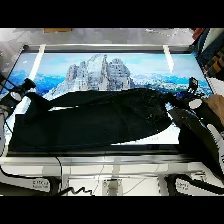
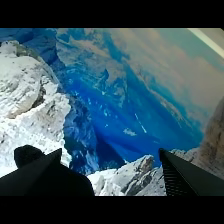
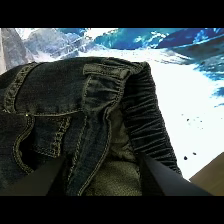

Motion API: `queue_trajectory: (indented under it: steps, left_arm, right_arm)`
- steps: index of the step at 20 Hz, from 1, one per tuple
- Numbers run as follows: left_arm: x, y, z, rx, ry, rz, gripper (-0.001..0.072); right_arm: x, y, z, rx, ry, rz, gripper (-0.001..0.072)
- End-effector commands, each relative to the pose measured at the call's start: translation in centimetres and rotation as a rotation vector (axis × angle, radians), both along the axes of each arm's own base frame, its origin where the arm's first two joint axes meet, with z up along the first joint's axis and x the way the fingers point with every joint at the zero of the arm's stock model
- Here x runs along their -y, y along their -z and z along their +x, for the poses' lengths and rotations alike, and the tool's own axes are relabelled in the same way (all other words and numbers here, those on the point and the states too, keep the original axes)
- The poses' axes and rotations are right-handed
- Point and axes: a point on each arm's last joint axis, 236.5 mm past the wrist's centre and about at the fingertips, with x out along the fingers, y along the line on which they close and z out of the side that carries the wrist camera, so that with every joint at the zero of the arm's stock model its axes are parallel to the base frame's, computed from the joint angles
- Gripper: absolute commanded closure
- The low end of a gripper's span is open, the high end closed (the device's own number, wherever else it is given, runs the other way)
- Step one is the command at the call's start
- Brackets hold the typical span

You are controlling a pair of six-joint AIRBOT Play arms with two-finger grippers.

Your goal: Fold the clothes and pants, and hang the long-sleeved shirts on hangers.

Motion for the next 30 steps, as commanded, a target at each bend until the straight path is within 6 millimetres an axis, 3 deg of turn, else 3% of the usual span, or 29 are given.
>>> queue_trajectory:
  steps: [1,3,4,5,6,9,12,14,18,20,21,26,30]
  left_arm:
    - [-0.2,0.1,-1.6,-0.066,0.010,-0.044,-0.0006]
    - [-1.0,1.2,-5.0,-0.191,0.012,-0.126,-0.0001]
    - [-2.1,1.8,-7.0,-0.257,0.007,-0.137,0.0057]
    - [-3.8,2.4,-9.3,-0.332,-0.003,-0.087,0.0219]
    - [-5.4,2.9,-11.9,-0.402,-0.018,-0.044,0.0286]
    - [-7.1,4.6,-19.1,-0.501,-0.076,-0.042,0.0286]
    - [-4.8,8.0,-22.6,-0.589,0.027,-0.073,0.0286]
    - [-3.4,9.1,-22.4,-0.575,0.077,-0.135,0.0280]
    - [-3.5,11.0,-21.9,-0.564,0.097,-0.172,0.0277]
    - [-3.4,12.1,-22.0,-0.581,0.098,-0.188,0.0179]
    - [-3.4,12.4,-21.8,-0.580,0.112,-0.179,0.0179]
    - [-4.5,11.8,-19.4,-0.465,0.073,-0.164,0.0184]
    - [-4.5,12.4,-18.8,-0.444,0.080,-0.173,0.0222]
  right_arm:
    - [-0.1,0.0,0.0,-0.002,-0.001,0.003,0.0232]
    - [-0.1,0.0,0.0,-0.002,-0.001,0.002,0.0231]
    - [-0.1,0.0,0.0,-0.002,-0.001,0.002,0.0231]
    - [-0.1,0.0,0.0,-0.002,-0.001,0.002,0.0231]
    - [-0.1,0.0,0.0,-0.002,-0.002,0.001,0.0231]
    - [-0.1,0.1,-0.1,-0.006,-0.004,0.003,0.0231]
    - [-0.5,0.3,-0.5,-0.025,-0.016,0.012,0.0232]
    - [-0.9,0.7,-0.9,-0.048,-0.030,0.023,0.0232]
    - [-1.3,1.0,-1.4,-0.070,-0.044,0.034,0.0231]
    - [-1.3,1.0,-1.3,-0.069,-0.043,0.033,0.0231]
    - [-1.2,0.9,-1.3,-0.068,-0.043,0.033,0.0232]
    - [-1.2,0.9,-1.3,-0.068,-0.042,0.033,0.0232]
    - [-1.2,0.9,-1.3,-0.068,-0.042,0.033,0.0231]
